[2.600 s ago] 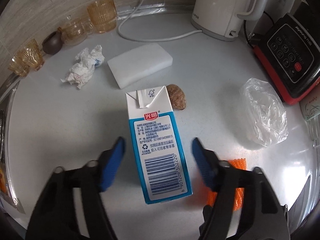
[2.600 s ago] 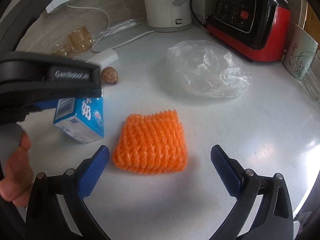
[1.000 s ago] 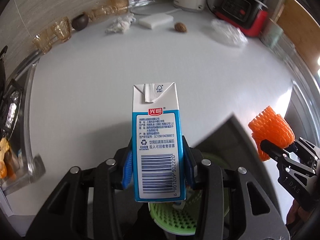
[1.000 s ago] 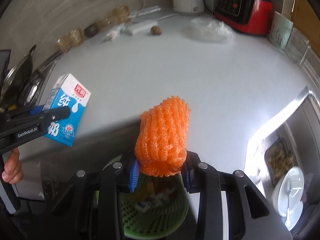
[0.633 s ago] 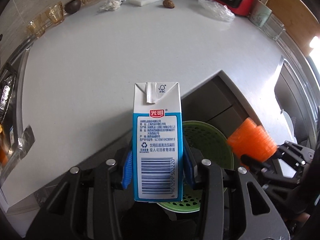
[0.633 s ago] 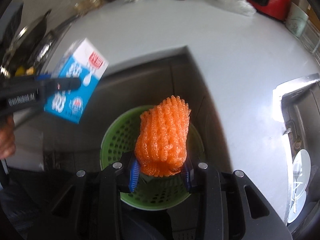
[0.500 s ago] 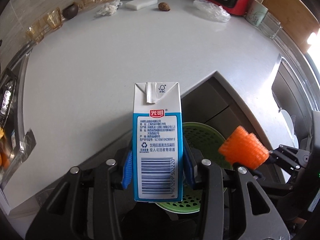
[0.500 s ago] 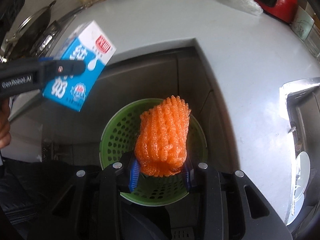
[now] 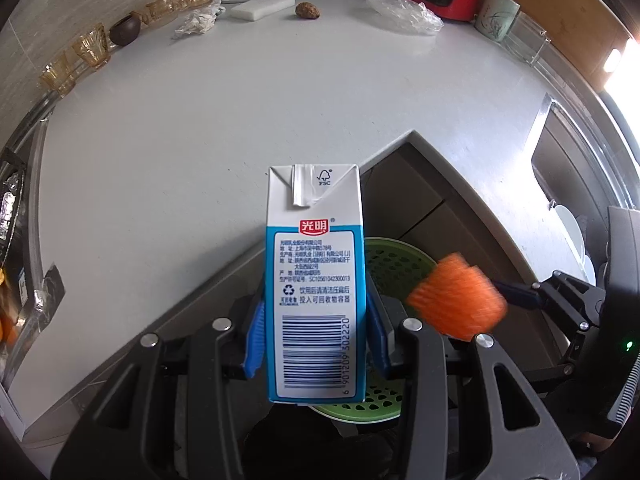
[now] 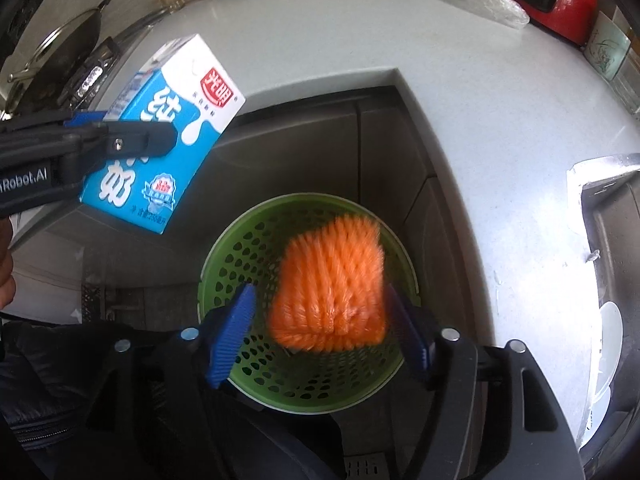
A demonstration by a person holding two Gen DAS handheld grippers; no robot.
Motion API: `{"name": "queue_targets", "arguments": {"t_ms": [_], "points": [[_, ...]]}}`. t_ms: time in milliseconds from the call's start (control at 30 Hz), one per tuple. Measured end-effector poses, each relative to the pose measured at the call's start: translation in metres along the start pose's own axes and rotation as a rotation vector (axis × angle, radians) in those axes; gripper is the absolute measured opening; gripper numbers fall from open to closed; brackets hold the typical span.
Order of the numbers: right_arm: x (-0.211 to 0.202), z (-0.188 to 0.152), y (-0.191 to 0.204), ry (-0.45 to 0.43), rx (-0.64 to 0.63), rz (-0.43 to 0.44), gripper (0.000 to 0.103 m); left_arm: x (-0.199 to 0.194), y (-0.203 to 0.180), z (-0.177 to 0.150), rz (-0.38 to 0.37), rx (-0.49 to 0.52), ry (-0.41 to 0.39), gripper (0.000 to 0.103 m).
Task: Collect trash
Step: 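Drop the milk carton from the left tool while the right tool drops the orange net into the basket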
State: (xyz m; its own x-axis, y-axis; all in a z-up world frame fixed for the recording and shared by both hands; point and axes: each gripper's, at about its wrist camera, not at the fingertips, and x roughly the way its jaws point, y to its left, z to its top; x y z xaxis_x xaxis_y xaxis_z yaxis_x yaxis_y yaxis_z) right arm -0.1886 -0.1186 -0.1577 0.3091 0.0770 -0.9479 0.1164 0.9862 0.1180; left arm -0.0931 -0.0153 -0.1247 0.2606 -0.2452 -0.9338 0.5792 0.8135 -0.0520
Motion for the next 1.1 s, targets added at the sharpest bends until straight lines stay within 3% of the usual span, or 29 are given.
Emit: {"name": "queue_targets", "arguments": {"t_ms": [367, 700, 733, 800, 900, 1100], "points": [[-0.024, 0.003, -0.011, -0.063, 0.073, -0.016, 0.083, 0.007, -0.007, -0.01, -0.008, 0.023, 0.041, 0.041], [-0.05, -0.002, -0.034, -0.109, 0.079, -0.021, 0.087, 0.039, -0.034, -0.045, -0.055, 0.009, 0.15, 0.041], [-0.05, -0.004, -0.036, -0.107, 0.074, -0.019, 0.087, 0.043, -0.036, -0.048, -0.057, 0.002, 0.163, 0.043], [-0.05, -0.008, -0.036, -0.102, 0.066, -0.016, 0.087, 0.049, -0.043, -0.055, -0.05, -0.011, 0.175, 0.059], [-0.048, -0.012, -0.04, -0.092, 0.06, -0.005, 0.087, 0.048, -0.048, -0.059, -0.031, -0.028, 0.167, 0.072], [-0.051, -0.015, -0.048, -0.1, 0.056, 0.008, 0.087, 0.028, -0.039, -0.055, -0.002, -0.098, 0.11, 0.083]]}}
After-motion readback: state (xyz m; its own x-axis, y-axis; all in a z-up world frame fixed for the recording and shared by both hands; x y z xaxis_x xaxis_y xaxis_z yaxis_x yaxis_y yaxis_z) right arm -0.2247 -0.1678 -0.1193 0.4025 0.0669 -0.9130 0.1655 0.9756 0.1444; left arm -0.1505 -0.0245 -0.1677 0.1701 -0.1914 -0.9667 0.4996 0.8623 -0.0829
